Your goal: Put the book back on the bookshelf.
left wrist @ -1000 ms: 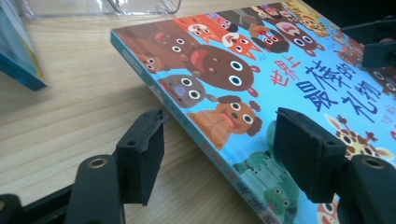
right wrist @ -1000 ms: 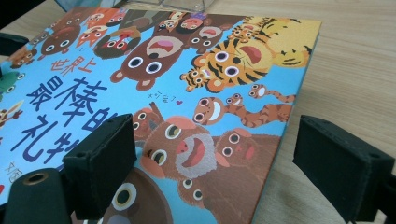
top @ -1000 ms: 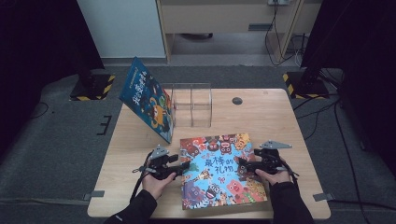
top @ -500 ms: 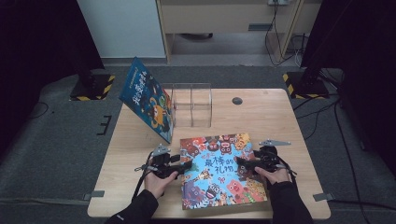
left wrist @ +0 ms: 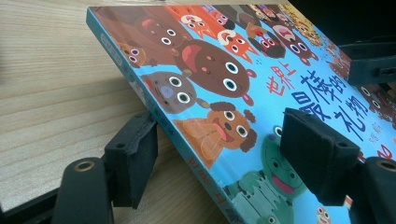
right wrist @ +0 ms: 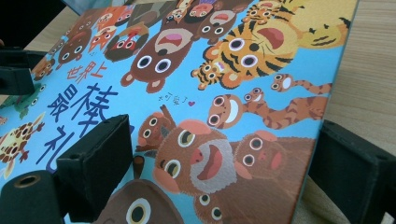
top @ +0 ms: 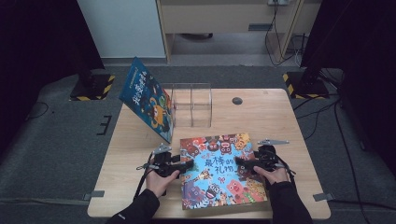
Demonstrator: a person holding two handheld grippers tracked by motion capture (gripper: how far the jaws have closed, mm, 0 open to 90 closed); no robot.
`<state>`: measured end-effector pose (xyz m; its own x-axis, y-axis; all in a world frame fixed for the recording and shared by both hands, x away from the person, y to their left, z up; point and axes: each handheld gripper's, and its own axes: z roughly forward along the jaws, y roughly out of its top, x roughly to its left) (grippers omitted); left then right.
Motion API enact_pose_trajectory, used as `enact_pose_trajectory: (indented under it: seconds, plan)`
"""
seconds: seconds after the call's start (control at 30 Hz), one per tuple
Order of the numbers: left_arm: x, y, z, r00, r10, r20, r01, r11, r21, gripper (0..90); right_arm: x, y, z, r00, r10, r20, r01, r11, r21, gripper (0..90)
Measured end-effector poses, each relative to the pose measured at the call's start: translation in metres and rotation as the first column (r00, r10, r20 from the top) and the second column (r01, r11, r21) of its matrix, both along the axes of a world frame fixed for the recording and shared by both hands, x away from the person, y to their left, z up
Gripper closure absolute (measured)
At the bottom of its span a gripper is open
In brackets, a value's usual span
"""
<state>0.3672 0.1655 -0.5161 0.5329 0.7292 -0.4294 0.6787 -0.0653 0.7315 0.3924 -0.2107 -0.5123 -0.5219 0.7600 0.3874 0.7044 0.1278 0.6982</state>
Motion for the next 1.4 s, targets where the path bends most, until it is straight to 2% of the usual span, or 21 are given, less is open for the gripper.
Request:
enact_pose_trajectory:
  seconds: [0.37,0.43,0.8,1.0,1.23,1.4]
  plan:
    - [0.0,0.001,0.003,0.9999,-0.003,-0.01,0.004,0.9999,0.014,29.0,0.0,0.002,0.005,1.0,0.002,-0.004,-0.002,0.999,-0.033,11.3]
    - [-0.001,0.002,0.006,1.0,-0.006,-0.001,0.006,0.9999,0.015,29.7,0.0,0.002,0.006,1.0,0.001,-0.004,-0.001,0.999,-0.035,11.4]
    - [-0.004,0.005,0.021,0.9979,0.015,0.062,-0.016,0.9998,0.01,36.3,-0.001,0.004,0.022,0.9968,-0.013,0.078,0.016,0.999,-0.042,14.4]
    - [-0.005,0.005,0.03,0.9941,0.028,0.105,-0.028,0.9996,0.002,39.3,-0.001,0.005,0.032,0.9924,-0.027,0.12,0.032,0.999,-0.039,15.8]
    - [-0.007,0.006,0.039,0.9875,0.044,0.151,-0.042,0.999,-0.015,42.7,-0.001,0.005,0.041,0.9819,-0.046,0.184,0.051,0.998,-0.027,18.0]
    - [-0.008,0.006,0.044,0.9843,0.049,0.169,-0.046,0.9987,-0.022,44.1,-0.001,0.004,0.045,0.9751,-0.064,0.212,0.066,0.998,-0.003,20.3]
